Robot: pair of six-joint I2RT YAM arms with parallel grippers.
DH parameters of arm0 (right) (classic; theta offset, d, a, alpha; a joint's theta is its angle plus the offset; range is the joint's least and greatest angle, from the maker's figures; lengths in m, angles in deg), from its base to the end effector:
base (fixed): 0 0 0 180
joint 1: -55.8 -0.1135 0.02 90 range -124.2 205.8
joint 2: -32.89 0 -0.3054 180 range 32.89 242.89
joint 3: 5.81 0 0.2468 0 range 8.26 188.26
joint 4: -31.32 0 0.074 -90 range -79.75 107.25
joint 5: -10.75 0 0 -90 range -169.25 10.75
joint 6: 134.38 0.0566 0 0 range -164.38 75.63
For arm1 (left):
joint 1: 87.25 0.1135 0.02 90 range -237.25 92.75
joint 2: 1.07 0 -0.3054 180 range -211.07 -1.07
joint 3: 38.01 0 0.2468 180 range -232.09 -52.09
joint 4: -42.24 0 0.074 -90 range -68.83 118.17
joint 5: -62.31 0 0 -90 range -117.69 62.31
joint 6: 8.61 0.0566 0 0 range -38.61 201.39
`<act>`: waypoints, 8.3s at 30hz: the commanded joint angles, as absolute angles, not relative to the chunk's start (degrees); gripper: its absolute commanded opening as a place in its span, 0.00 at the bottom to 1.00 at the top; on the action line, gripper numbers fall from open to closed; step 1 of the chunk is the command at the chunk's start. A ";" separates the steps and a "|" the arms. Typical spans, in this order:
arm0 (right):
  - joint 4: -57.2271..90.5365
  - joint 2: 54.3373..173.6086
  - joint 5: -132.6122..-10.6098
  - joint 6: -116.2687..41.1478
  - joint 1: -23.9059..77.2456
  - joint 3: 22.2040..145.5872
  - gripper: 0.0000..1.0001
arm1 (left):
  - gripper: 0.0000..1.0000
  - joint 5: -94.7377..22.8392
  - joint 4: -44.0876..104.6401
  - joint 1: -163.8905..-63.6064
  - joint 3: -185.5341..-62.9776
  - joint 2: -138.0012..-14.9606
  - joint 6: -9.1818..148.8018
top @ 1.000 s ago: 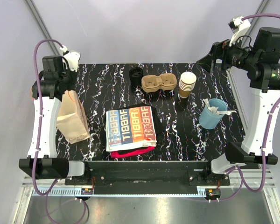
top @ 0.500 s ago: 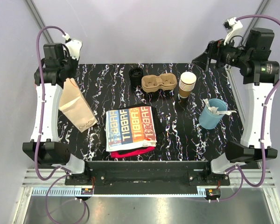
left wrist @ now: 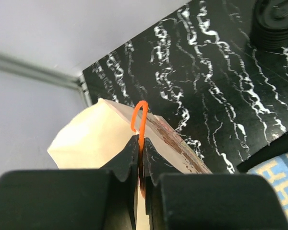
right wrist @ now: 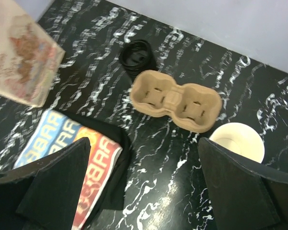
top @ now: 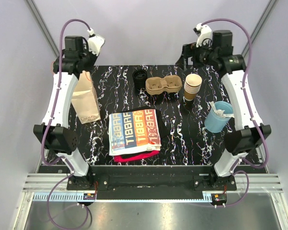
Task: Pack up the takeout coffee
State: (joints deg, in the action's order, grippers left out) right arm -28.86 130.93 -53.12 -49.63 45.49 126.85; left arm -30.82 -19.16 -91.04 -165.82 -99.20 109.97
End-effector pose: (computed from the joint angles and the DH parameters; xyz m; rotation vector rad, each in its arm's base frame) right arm 0.3678 0.0923 0.5023 -0.5561 1.9265 0.5152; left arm 0.3876 -0.0288 0.4694 0.6248 2.0362 0.1980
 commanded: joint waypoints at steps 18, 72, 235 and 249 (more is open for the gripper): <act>-22.48 138.63 -66.51 -46.48 38.48 128.15 1.00 | 0.09 -35.51 -7.78 -96.92 -154.84 -87.83 116.37; -33.38 124.29 -62.99 -70.13 17.22 93.61 1.00 | 0.05 9.84 -7.43 -97.18 -134.18 -59.96 130.08; -32.23 101.97 -99.12 -66.00 48.15 119.79 1.00 | 0.99 6.85 14.29 -152.47 -181.81 -110.33 128.15; -34.25 104.69 -96.57 -64.77 48.24 123.66 1.00 | 0.99 6.77 3.92 -143.85 -165.82 -96.26 116.38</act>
